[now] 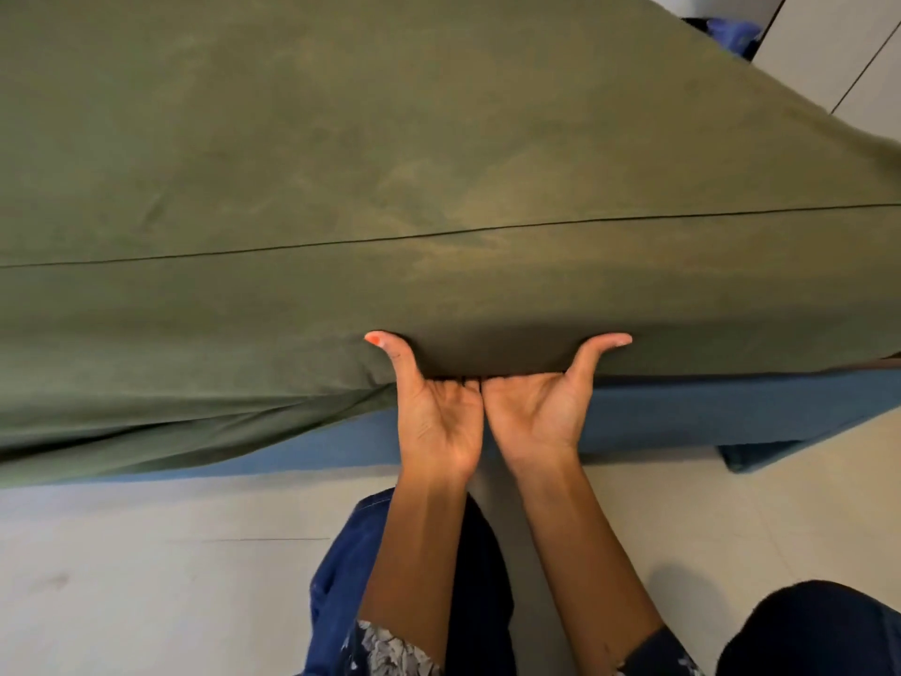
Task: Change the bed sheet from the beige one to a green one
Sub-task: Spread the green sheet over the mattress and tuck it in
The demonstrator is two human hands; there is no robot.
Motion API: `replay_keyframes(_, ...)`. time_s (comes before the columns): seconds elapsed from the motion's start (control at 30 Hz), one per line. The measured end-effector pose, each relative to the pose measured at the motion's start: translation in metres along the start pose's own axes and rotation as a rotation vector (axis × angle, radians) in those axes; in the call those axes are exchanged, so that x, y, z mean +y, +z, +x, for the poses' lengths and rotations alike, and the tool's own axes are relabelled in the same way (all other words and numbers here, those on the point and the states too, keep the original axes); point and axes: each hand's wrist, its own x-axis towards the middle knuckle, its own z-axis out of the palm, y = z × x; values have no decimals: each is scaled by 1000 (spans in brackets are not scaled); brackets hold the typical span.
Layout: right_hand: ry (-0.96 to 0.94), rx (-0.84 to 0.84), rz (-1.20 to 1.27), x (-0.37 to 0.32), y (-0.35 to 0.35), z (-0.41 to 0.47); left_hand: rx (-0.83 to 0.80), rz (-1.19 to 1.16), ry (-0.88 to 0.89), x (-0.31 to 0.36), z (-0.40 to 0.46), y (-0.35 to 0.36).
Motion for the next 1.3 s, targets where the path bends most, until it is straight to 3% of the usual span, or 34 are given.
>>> replay_keyframes(0.1,-33,58,-13,0,3,-2,86,177,-117,16,-5,-13)
replay_keyframes(0.23,-61,104,-9,0,5,-3,330,450,-206,42,-22,-35)
replay_keyframes(0.4,-51,189,-100,-4,6,-10,435,289,-174,44,-24,-31)
replay_keyframes(0.6,-108,666,-478,-14,-15,-41,439,227,-4,44,-18,-31)
replay_keyframes(0.67,21,640,-513,-3,-21,-50,457,191,51,44,-19,-28)
replay_keyframes(0.77,222,461,-397,20,-14,-54,401,143,46,45,-28,-21)
replay_keyframes(0.83,218,354,-351,29,-6,-51,345,103,76,47,-31,-23)
replay_keyframes(1.1,241,233,-306,28,-8,-48,179,46,166,50,-6,-13)
replay_keyframes(1.2,271,213,-543,26,-18,-49,149,172,113,59,1,-22)
replay_keyframes(1.3,230,47,-1076,22,-24,-55,259,553,-48,83,-4,-29)
